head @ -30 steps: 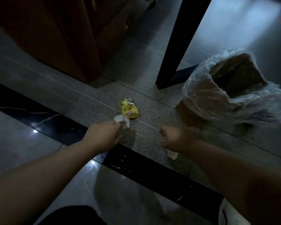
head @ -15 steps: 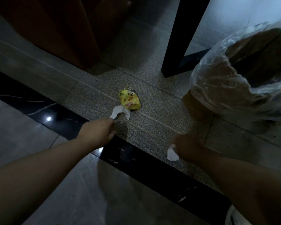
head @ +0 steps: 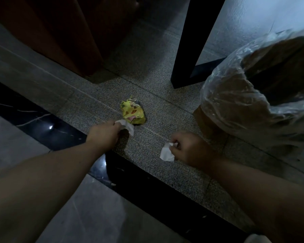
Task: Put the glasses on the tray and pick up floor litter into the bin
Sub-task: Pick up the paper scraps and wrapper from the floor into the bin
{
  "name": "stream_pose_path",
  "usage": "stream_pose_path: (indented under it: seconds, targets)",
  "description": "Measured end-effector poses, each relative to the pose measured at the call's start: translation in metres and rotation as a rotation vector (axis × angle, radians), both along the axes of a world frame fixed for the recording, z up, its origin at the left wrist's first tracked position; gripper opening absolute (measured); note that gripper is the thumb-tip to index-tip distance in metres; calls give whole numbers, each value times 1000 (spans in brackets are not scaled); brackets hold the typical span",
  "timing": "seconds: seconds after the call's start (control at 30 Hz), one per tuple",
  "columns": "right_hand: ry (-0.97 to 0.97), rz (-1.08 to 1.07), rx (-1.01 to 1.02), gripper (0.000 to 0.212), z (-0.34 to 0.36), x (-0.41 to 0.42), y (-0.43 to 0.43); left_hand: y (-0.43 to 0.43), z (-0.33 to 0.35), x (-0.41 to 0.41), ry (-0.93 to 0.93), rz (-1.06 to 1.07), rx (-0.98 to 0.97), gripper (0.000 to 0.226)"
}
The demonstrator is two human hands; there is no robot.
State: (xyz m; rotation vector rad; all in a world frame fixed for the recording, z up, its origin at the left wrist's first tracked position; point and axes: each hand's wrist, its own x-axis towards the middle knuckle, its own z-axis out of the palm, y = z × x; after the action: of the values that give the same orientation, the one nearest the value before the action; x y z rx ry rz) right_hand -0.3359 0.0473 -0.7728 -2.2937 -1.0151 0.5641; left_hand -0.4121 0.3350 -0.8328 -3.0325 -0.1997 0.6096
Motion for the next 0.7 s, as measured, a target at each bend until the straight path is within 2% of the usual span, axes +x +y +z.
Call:
stream_pose_path:
  seconds: [0.1,0.23,0.4,0.53,0.7]
  targets:
    - [29,-7,20,10,7,7,16,-2,8,-4,-73,-93,-33,19]
    - [-7,-34,-10,16,16,22,34,-17,29,-9,-249,-259,-165,17]
    - [-30,-110,20,10,21,39,36,-31,44,11,-389,-370,-107,20]
    - [-47,-131,10,9,21,43,32,-34,44,36,-347,-373,-52,19]
    - [-13,-116,15,13,20,41,28,-40,28,59,-81,-313,-48,18]
